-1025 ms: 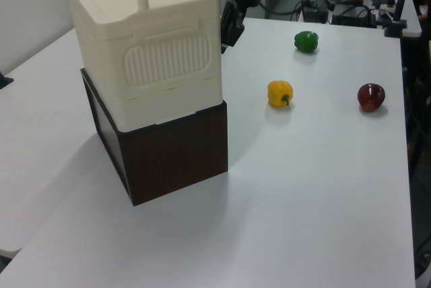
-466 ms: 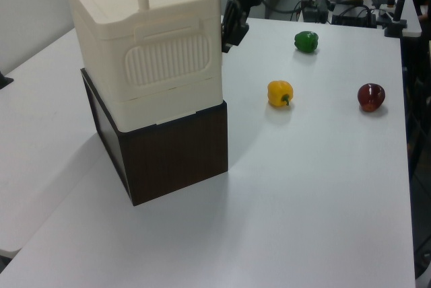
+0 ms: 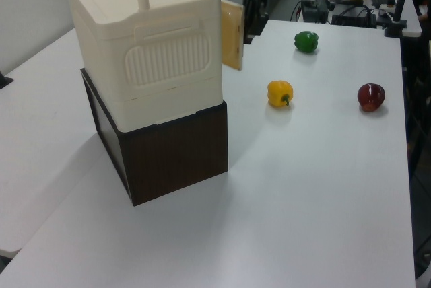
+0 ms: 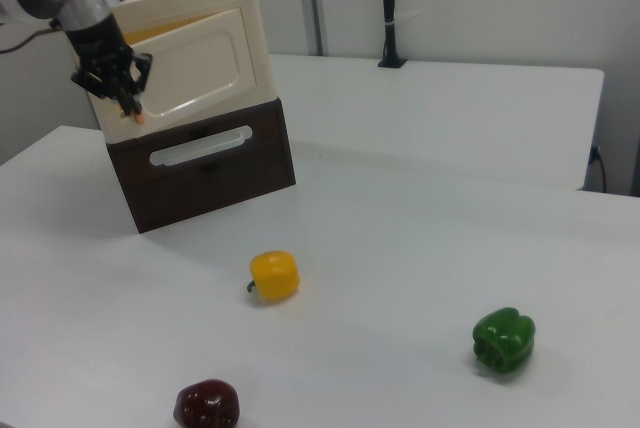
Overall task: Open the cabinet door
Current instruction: 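Swing the cream door outward on its hinge with the gripper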
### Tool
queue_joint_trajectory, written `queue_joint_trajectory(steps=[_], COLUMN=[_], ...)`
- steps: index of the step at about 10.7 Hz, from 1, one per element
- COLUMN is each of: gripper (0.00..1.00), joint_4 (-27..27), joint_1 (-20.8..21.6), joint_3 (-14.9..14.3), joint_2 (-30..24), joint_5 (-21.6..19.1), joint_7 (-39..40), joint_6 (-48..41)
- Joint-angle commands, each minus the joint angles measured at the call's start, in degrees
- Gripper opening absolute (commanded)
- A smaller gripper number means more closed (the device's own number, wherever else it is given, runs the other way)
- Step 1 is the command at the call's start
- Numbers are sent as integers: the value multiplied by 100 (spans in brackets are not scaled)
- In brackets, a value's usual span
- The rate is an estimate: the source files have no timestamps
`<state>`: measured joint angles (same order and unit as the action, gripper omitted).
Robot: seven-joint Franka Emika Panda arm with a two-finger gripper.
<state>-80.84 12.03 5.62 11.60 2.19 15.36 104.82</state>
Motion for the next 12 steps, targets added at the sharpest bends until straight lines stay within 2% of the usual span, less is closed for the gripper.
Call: queue_joint_trajectory(steps=[1, 2, 4, 5, 6, 8, 9, 12], gripper=[5, 24, 68, 100, 100, 100, 100, 100], joint_4=[-248, -240, -239, -257, -257, -248, -248, -274], joint_1=[-525, -709, -1026, -1167, -1307, -1484, -1554, -1801], joint_3=[-69, -78, -236, -298, -333, -596, -684, -667], joint_2=[-290, -342, -378, -421, -431, -474, -535, -606], joint_5=[-96, -96, -87, -35, 0, 9, 18, 97], joint_7=[186, 178, 195, 143, 108, 29, -224, -1392], joint_6=[-558, -751, -1103, -1217, -1445, -1788, -1877, -1878])
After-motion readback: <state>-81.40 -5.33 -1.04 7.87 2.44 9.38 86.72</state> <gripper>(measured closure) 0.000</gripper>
